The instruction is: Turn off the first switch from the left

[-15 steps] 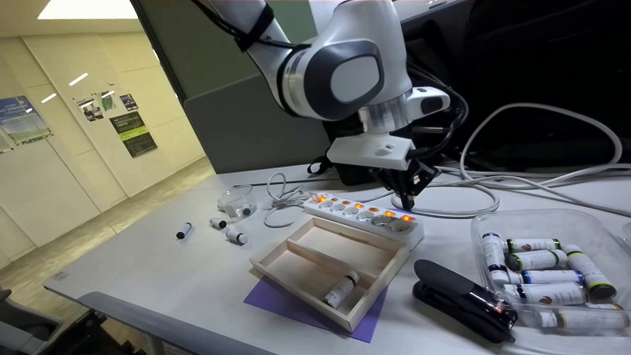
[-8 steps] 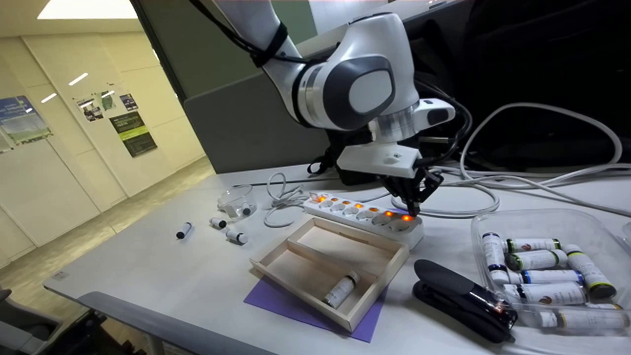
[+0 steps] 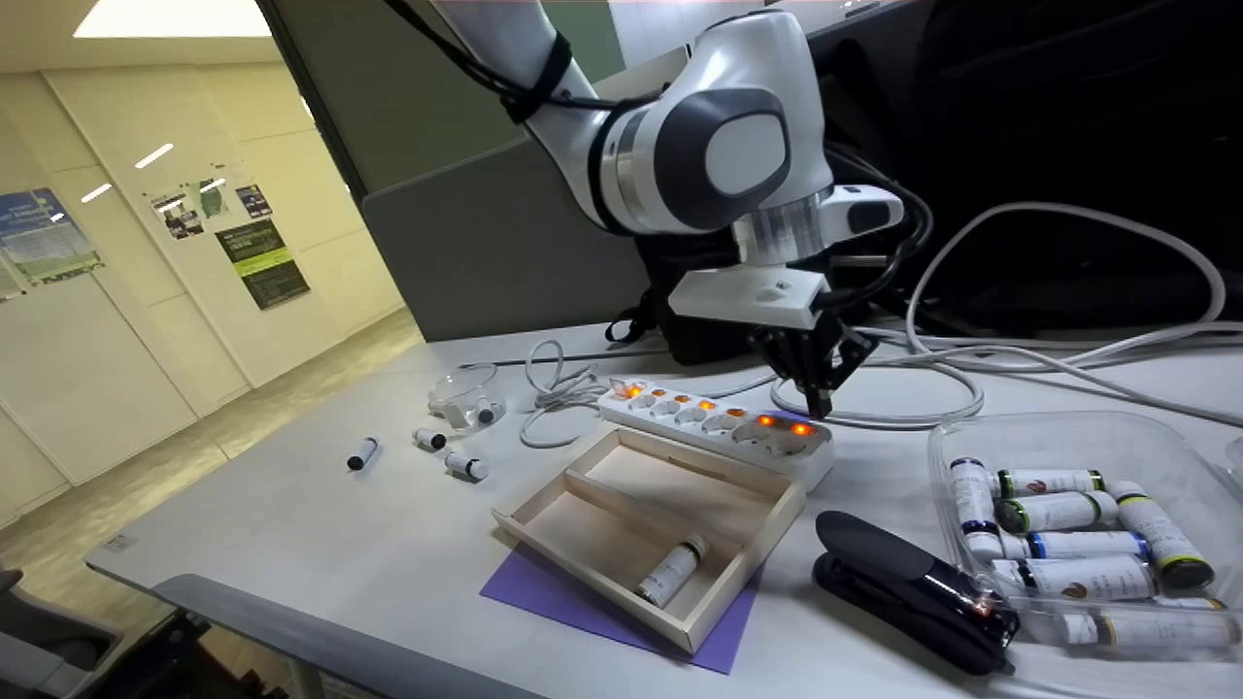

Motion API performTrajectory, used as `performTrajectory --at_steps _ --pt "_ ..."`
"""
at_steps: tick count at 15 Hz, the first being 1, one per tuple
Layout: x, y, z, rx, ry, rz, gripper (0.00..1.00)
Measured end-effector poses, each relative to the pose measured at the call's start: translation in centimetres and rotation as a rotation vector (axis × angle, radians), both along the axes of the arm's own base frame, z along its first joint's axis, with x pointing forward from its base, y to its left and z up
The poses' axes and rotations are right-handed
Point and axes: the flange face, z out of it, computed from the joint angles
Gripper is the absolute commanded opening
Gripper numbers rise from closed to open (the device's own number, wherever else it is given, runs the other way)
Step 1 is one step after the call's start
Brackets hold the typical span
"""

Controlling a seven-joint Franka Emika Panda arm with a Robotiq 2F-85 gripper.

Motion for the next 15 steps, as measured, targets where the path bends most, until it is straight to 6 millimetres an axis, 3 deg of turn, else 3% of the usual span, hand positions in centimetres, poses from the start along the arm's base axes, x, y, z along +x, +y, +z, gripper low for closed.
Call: performTrajectory --at_steps 15 --pt "0.1 1.9 -0.3 0.033 0.106 -0.005 0.00"
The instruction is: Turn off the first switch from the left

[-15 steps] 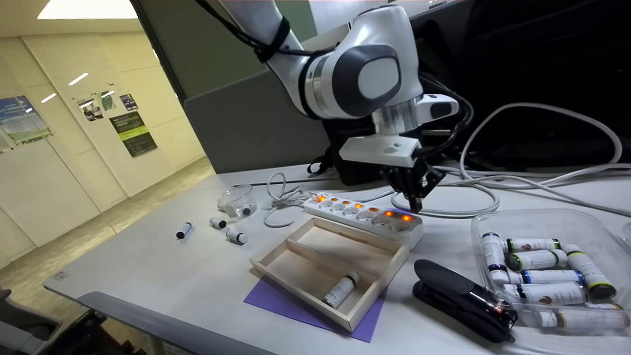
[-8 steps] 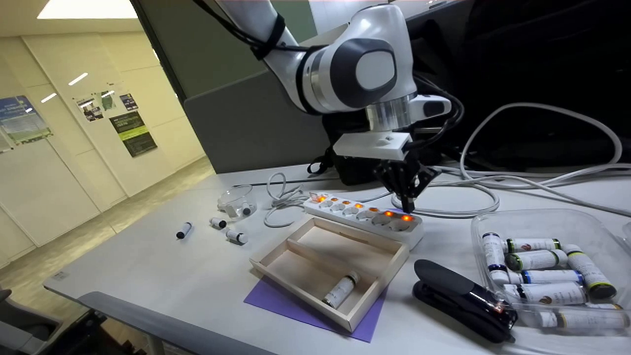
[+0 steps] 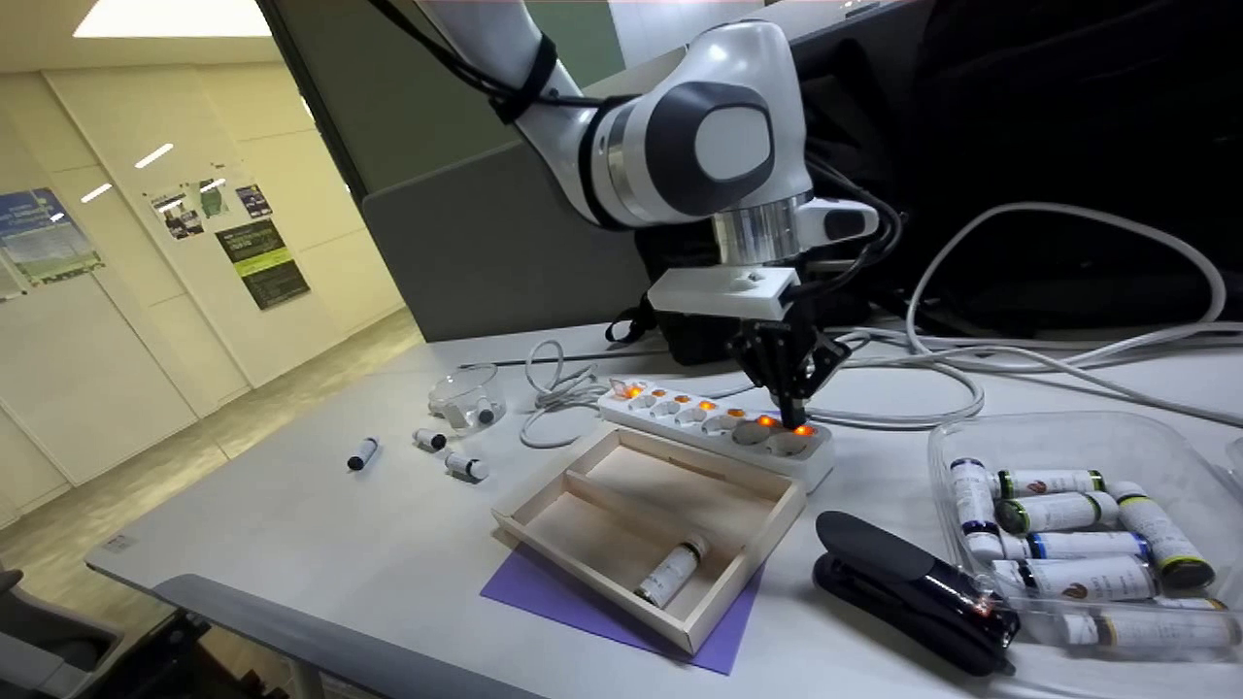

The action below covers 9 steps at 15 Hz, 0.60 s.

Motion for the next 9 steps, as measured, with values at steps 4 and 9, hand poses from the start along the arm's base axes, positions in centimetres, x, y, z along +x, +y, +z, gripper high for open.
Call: performTrajectory --at_steps 4,9 --pt "-0.11 0.04 -0.15 0.004 -0.008 0.003 0.00" --pt "-0.47 -0.95 -0.26 0.067 0.002 -0.015 0.00"
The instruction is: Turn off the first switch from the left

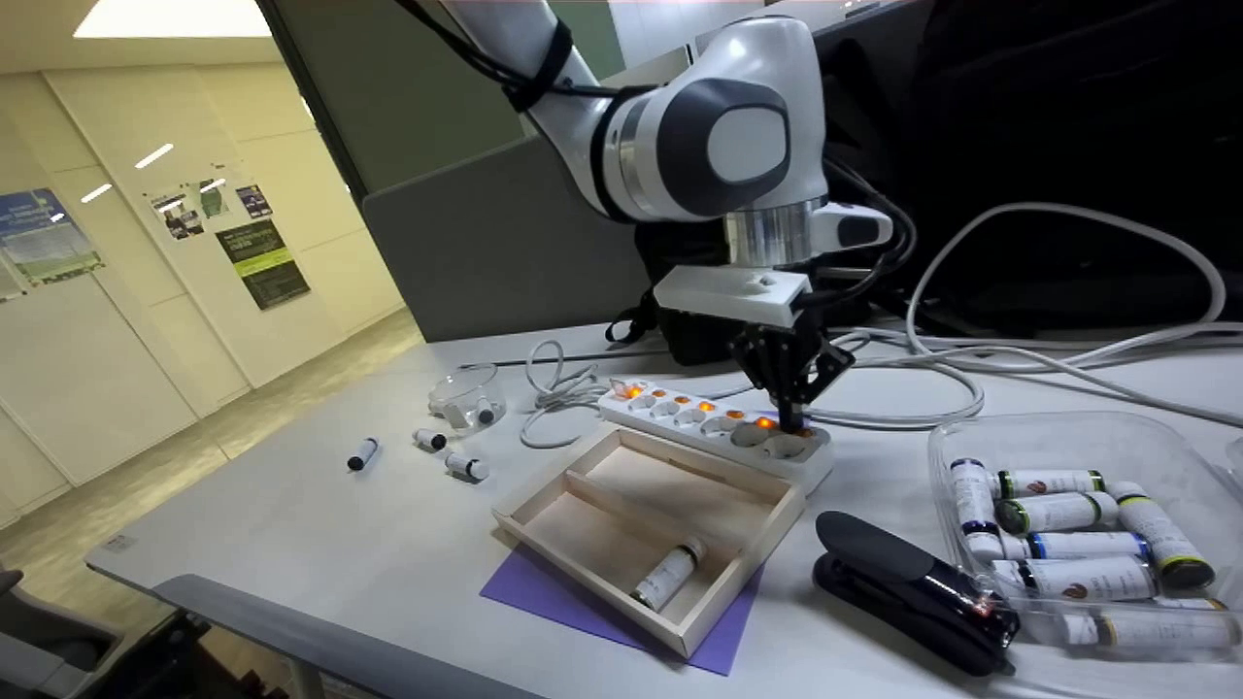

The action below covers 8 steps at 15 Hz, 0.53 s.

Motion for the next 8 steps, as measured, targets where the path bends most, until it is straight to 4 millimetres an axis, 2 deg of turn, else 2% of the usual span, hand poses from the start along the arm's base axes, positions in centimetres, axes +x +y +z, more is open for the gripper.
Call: performTrajectory --at_steps 4,5,6,8 --pt "-0.2 -0.8 0.3 0.049 0.035 -0.035 0.00" --pt "0.2 -1.0 1.1 0.055 0.030 -0.040 0.26" --pt "0.8 -1.2 2.3 0.058 0.020 -0.043 0.27" --pt "2.2 -1.9 6.1 0.052 -0.017 -0.043 0.39"
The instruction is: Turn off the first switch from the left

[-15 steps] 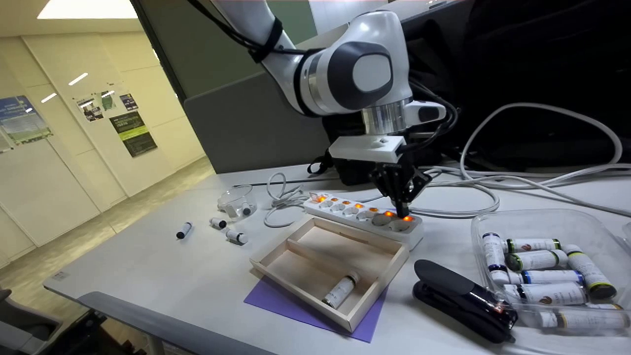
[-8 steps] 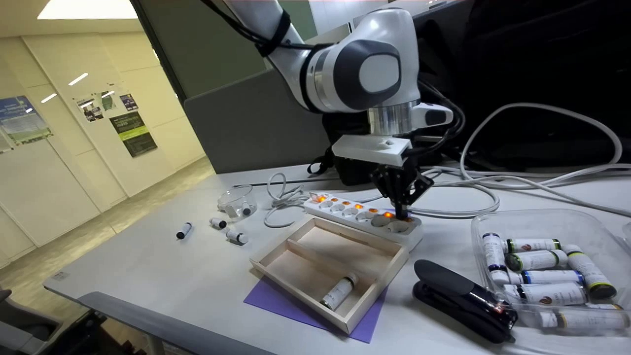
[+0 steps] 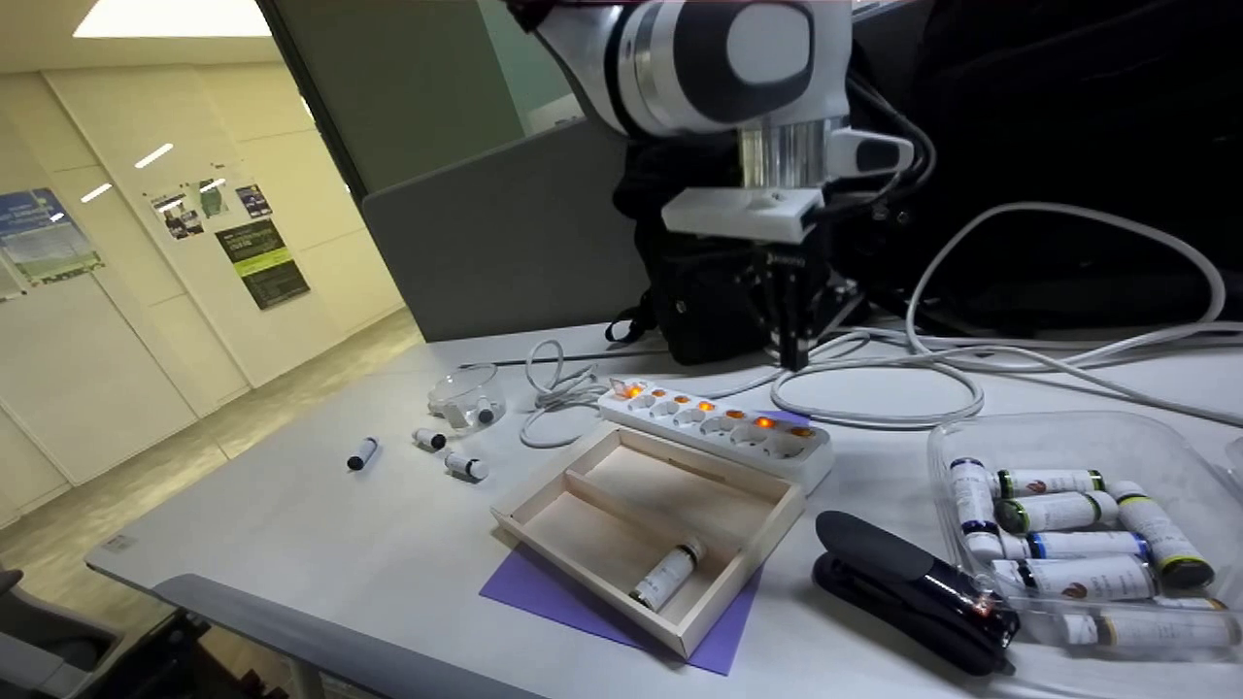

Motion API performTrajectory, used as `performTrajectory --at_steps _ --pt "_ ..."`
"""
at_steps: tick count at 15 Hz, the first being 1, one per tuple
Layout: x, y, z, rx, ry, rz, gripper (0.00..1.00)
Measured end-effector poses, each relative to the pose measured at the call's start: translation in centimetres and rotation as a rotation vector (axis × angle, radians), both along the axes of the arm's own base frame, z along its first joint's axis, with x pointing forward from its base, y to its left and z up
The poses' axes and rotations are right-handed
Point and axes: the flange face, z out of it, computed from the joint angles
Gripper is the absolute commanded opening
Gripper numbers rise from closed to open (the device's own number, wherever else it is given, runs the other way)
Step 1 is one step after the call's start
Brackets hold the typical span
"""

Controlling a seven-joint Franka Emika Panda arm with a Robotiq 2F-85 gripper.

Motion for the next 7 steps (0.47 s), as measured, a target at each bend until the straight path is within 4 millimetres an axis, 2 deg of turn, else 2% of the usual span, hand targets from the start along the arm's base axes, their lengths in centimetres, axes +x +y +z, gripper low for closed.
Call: performTrajectory --at_steps 1,2,4,5,7 --pt "0.5 -0.4 2.3 -0.004 -0.019 0.000 0.47" --pt "0.8 -0.7 4.7 -0.007 -0.034 0.001 0.29" --pt "0.7 -1.2 9.1 -0.005 -0.043 0.005 0.43" --pt "0.6 -1.4 10.5 -0.004 -0.048 0.004 0.47" --pt "0.5 -1.4 11.2 -0.003 -0.050 0.003 0.47"
